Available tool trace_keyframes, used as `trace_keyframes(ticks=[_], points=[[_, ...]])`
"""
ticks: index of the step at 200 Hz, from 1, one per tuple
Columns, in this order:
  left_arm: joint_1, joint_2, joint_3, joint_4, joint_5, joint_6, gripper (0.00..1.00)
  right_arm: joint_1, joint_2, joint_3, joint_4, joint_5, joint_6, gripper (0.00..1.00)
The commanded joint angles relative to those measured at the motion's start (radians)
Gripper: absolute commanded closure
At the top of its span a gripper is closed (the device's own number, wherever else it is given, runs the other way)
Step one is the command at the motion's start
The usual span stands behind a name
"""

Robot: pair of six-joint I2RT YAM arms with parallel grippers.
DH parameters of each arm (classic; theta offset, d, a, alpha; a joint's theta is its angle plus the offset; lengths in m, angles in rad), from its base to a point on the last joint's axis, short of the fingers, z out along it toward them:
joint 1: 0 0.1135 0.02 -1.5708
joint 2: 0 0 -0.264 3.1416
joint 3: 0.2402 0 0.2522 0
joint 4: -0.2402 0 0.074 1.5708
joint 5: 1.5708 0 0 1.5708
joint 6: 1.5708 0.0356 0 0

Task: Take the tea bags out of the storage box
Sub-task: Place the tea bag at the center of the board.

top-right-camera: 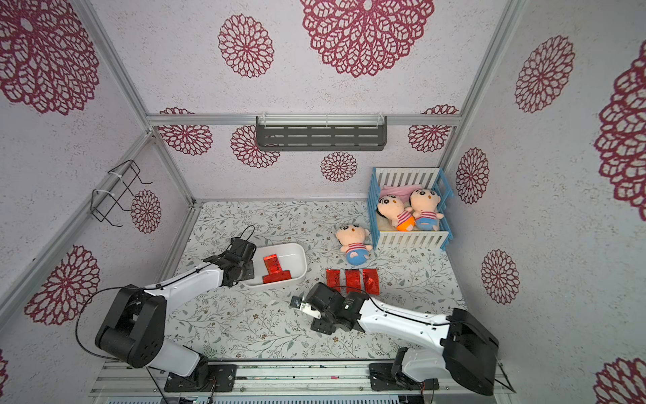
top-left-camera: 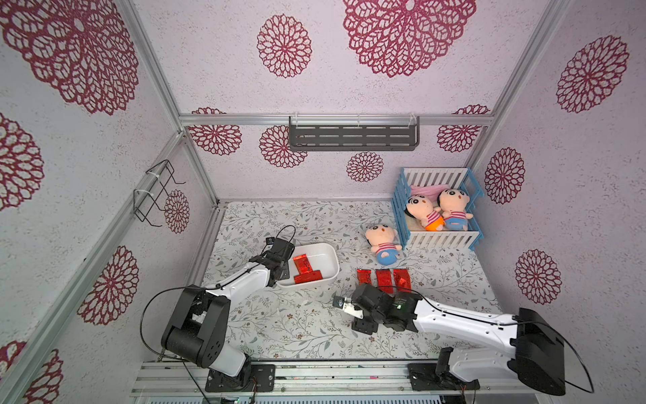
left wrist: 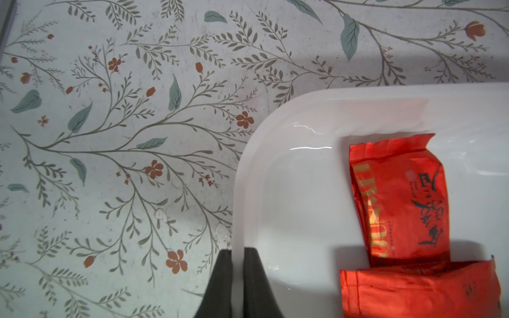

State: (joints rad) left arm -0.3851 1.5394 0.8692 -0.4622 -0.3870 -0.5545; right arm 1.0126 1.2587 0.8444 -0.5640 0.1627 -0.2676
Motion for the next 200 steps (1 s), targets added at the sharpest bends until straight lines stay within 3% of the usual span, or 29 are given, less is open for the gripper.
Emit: trace_keyframes(ticks=[1,33,50,65,126,200], points=[[-0.015,0.042,-0.008,-0.062,-0.002,0.01,1.0,-0.126,-0.094,0.128,0.115,0.014,0.34,0.14],[-0.017,0.04,-0.009,-0.062,-0.004,0.007,1.0,-0.2,-0.172,0.021,0.152,0.01,0.769,0.12],[-0.017,0.038,-0.01,-0.061,-0.003,0.01,1.0,-0.198,-0.184,-0.064,0.167,-0.029,0.914,0.01],[-0.019,0.041,-0.008,-0.061,-0.003,0.01,1.0,-0.19,-0.186,-0.139,0.174,-0.02,1.002,0.01],[-0.02,0.045,-0.006,-0.063,-0.006,0.011,1.0,-0.126,-0.089,-0.217,0.151,0.059,1.108,0.02],[-0.023,0.047,-0.004,-0.064,-0.007,0.011,1.0,-0.078,0.091,-0.195,0.189,0.043,1.162,0.11]])
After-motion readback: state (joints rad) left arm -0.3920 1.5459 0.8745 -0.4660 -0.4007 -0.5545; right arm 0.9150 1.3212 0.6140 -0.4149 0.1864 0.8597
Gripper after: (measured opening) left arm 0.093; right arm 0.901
